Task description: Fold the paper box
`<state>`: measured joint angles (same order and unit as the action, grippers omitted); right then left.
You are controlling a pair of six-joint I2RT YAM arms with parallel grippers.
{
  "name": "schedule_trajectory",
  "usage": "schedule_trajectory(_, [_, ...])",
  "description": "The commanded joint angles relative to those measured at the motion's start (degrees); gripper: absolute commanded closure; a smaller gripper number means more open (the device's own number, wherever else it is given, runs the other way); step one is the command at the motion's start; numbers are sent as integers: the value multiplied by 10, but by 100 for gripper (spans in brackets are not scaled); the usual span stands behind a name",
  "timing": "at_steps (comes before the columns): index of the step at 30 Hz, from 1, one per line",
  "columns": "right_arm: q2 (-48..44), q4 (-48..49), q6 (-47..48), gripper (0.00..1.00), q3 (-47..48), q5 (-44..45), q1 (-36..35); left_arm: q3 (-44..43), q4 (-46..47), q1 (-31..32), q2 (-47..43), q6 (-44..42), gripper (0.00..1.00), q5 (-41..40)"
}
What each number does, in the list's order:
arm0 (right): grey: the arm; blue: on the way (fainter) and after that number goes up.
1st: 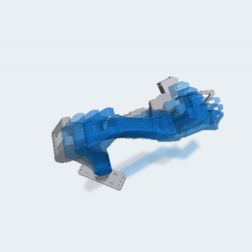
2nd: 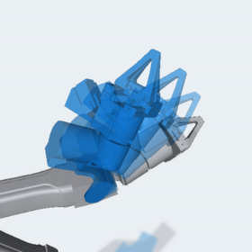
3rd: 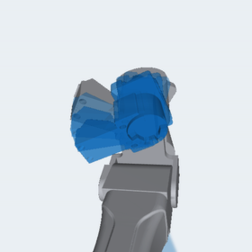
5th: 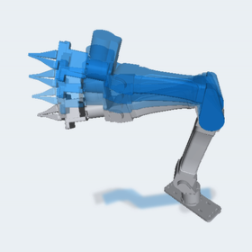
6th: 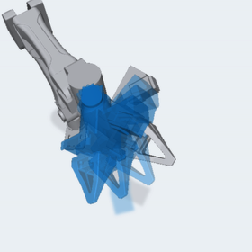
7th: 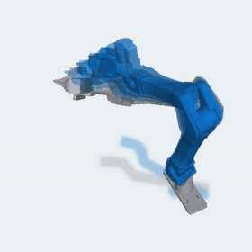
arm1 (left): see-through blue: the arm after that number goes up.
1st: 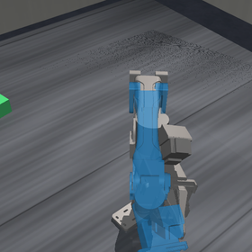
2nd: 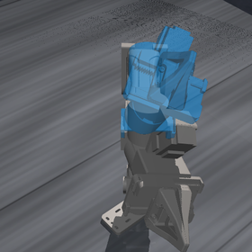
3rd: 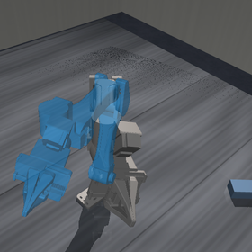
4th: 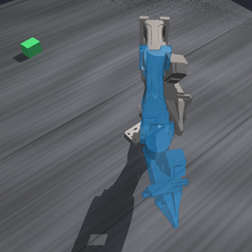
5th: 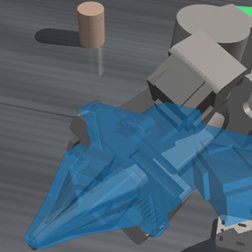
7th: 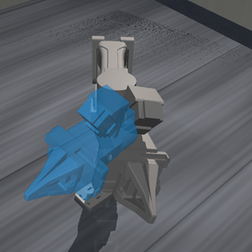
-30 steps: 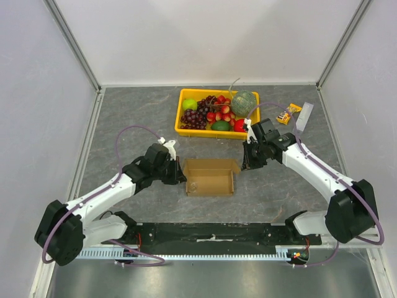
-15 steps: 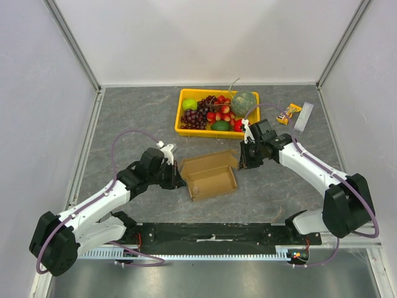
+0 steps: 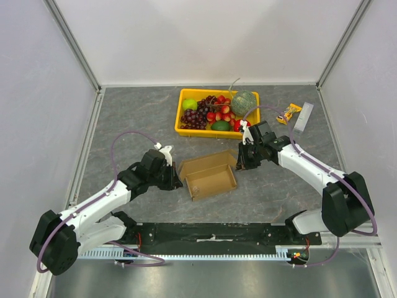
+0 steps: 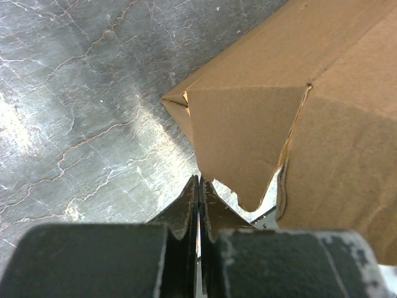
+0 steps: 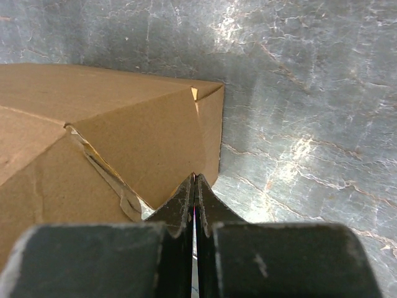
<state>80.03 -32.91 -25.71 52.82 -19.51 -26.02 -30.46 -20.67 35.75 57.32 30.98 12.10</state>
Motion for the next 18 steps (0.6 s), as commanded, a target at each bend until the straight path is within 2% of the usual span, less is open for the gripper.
schedule_trajectory(1, [-4, 34, 9, 99, -11, -39, 0, 0, 25, 0, -7, 21, 98, -20])
schedule_trajectory(18, [-20, 94, 17, 99, -51, -167, 0, -11, 70, 18, 17, 21, 98, -22])
